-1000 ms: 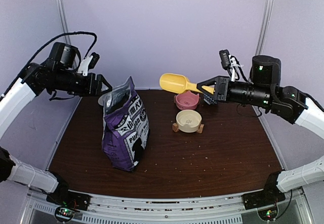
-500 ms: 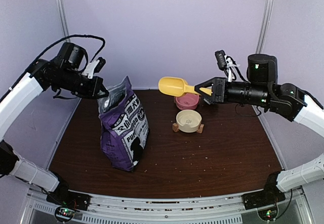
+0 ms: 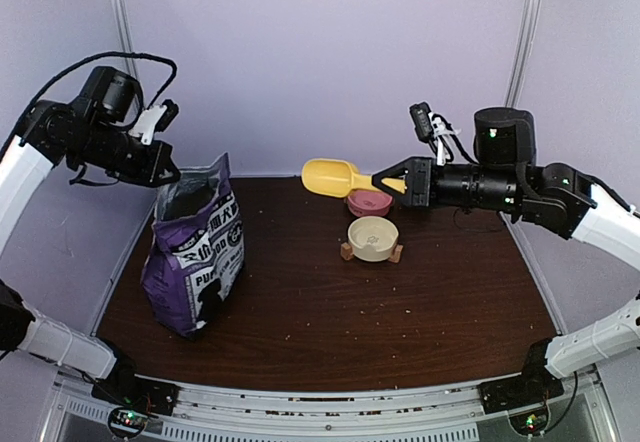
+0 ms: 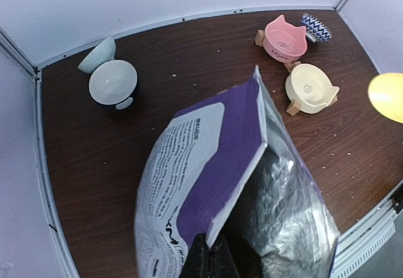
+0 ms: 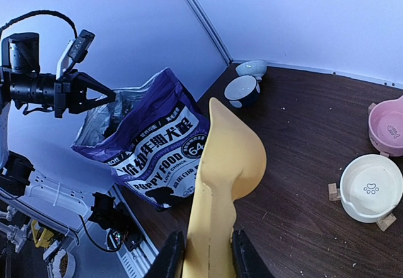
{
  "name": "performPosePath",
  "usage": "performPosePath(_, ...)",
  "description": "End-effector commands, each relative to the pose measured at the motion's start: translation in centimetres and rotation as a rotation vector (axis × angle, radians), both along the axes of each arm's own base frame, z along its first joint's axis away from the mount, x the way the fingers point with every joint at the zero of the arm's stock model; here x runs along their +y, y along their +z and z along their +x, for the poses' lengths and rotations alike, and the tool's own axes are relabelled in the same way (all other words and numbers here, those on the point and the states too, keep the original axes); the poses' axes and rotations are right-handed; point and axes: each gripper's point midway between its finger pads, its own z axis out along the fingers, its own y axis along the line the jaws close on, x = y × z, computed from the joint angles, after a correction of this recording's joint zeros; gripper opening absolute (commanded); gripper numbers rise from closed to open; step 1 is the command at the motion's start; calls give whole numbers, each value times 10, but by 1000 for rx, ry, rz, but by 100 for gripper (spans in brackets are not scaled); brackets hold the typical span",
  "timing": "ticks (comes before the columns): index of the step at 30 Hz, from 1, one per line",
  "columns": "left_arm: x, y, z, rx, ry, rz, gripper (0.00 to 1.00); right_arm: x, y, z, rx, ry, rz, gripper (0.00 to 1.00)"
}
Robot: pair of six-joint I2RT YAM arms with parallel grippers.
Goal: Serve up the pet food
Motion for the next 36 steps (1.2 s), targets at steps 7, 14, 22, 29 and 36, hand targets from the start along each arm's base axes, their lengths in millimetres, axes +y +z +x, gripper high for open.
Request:
performPosePath(7,-136,12,-26,-152,-386,-307,0,-2,3,-15,-18,24,26,0)
performPosePath(14,-162,-25,-43,-71,-370,-380,0,-4,-13,-52,23,105,12,0)
performPosePath(22,-162,-40,-49,-43,-368,-395,0,18,-11,-82,29,221,8,0)
performPosePath(29,-162,-34,-53,-57,-387,-400,0,43,-27,-72,38,196,-100,0)
performPosePath(36,-180,-23,-69,-84,-504,-399,0,77,-51,-50,62,125,-205,0)
